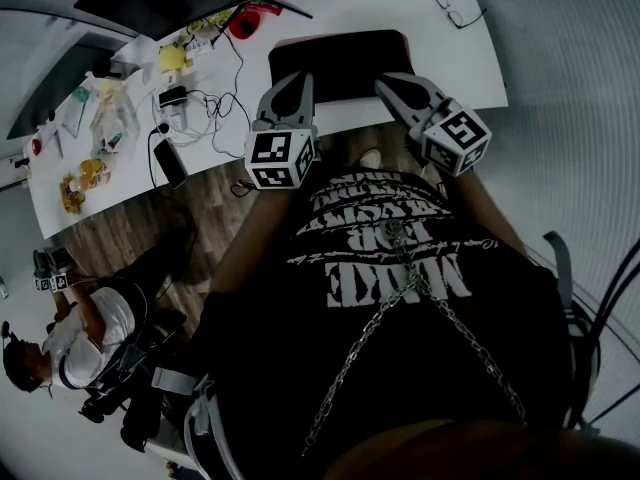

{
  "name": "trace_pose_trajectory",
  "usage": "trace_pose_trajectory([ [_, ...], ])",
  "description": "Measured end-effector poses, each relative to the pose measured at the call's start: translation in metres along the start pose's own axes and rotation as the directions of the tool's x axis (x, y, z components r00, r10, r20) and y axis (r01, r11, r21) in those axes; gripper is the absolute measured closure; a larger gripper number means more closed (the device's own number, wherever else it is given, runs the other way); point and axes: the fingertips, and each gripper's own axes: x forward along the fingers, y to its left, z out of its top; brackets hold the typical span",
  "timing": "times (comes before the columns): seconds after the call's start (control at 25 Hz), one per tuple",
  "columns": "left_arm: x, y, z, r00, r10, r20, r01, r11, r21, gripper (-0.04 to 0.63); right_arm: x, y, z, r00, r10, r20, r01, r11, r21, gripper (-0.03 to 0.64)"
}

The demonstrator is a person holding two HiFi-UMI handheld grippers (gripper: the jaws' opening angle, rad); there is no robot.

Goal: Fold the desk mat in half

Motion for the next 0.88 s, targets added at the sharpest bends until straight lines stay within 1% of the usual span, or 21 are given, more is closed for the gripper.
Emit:
trace_pose_trajectory([
  [0.08, 0.003, 0.009, 0.007, 1.0, -0.014, 0.011, 0.014, 1.0, 0.004, 0.588, 0.007, -0.001, 0.004, 0.999, -0.034, 0.002, 0.034, 0.999, -0.003, 0.617],
  [0.2, 0.005, 0.025, 0.017, 0.999, -0.042, 0.016, 0.042, 0.999, 0.022, 0.587, 0.023, -0.004, 0.019, 0.995, -0.091, 0.038, 0.091, 0.996, -0.004, 0.617],
  [0.32, 0.005, 0.039, 0.013, 0.997, -0.072, 0.002, 0.072, 0.997, 0.019, 0.588, 0.037, 0.001, 0.028, 0.991, -0.118, 0.063, 0.12, 0.992, -0.026, 0.617],
  [0.4, 0.006, 0.047, 0.012, 0.995, -0.097, 0.0, 0.097, 0.995, 0.019, 0.588, 0.047, 0.005, 0.031, 0.989, -0.13, 0.067, 0.133, 0.99, -0.042, 0.617],
  [0.52, 0.005, 0.061, 0.018, 0.992, -0.123, 0.023, 0.122, 0.992, 0.027, 0.588, 0.061, 0.017, 0.034, 0.988, -0.139, 0.065, 0.143, 0.987, -0.067, 0.617],
  [0.72, 0.002, 0.093, 0.021, 0.992, -0.118, 0.047, 0.119, 0.993, -0.008, 0.588, 0.083, 0.033, 0.027, 0.989, -0.145, 0.031, 0.147, 0.985, -0.086, 0.617],
  [0.88, 0.009, 0.104, 0.011, 0.992, -0.123, 0.033, 0.124, 0.992, -0.038, 0.588, 0.086, 0.026, 0.02, 0.985, -0.172, 0.003, 0.171, 0.98, -0.103, 0.617],
])
